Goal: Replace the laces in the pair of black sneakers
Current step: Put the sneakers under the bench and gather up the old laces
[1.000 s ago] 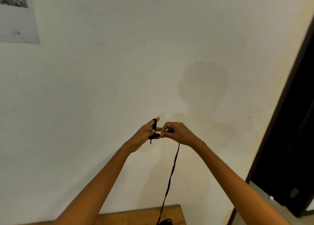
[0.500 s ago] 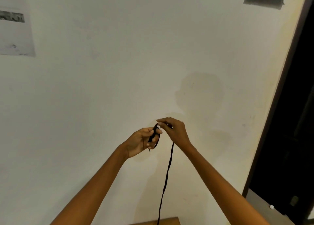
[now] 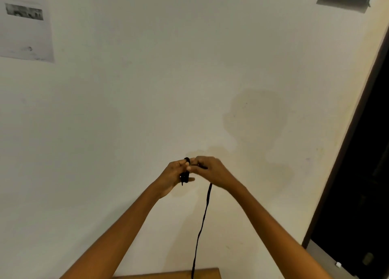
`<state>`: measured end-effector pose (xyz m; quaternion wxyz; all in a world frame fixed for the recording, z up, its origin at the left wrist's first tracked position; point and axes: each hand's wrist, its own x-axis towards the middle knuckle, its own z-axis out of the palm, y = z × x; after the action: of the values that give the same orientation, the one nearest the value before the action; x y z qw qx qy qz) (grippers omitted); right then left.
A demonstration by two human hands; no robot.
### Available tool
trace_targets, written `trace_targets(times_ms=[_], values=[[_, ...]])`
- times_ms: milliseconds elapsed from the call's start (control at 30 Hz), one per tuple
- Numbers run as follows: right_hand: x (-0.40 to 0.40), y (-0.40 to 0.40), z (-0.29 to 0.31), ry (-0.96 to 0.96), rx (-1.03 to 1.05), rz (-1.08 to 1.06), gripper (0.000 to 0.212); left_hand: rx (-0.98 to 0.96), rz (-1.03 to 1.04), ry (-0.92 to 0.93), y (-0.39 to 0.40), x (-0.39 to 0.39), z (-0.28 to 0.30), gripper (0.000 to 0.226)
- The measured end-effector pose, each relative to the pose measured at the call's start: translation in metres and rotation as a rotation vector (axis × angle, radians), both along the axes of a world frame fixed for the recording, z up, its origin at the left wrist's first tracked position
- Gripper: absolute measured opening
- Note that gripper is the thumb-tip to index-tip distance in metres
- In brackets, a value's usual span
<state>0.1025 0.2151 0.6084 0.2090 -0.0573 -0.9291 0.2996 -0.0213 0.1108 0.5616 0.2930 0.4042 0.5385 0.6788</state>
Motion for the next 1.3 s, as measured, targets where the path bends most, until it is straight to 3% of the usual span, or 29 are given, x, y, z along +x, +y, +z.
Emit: trace_targets(times_ms=[200, 433, 633, 733, 900, 1000, 1200, 1300], values=[[-0.017, 0.011, 0.026, 0.089, 0.019, -0.121, 0.022, -0.016, -0.133, 0.008, -0.011, 0.025, 0.005, 0.035], [-0.014, 0.009, -0.034, 0.086, -0.364, -0.189, 0.027, 0.246, -0.097, -0.284, -0.008, 0.016, 0.019, 0.039], [-0.006, -0.003, -0.062, -0.18, -0.091, -0.06, 0.016, 0.2, -0.006, -0.384, -0.006, 0.007, -0.009, 0.042], [0.002, -0.007, -0.053, -0.236, -0.02, -0.007, 0.025, 0.139, 0.067, -0.397, -0.003, 0.009, -0.026, 0.04], [0.006, -0.018, -0.049, -0.505, 0.145, 0.109, 0.032, 0.049, 0.052, -0.366, 0.003, 0.021, -0.043, 0.036], [0.009, -0.02, -0.061, -0.588, 0.12, 0.126, 0.034, 0.045, 0.042, -0.324, 0.004, 0.02, -0.052, 0.039], [0.015, -0.009, -0.057, -0.513, 0.125, 0.14, 0.03, -0.185, 0.009, 0.088, -0.012, 0.022, -0.067, 0.055], [0.011, 0.001, -0.047, -0.339, 0.104, 0.039, 0.033, -0.162, -0.077, -0.002, -0.022, 0.029, -0.074, 0.043]])
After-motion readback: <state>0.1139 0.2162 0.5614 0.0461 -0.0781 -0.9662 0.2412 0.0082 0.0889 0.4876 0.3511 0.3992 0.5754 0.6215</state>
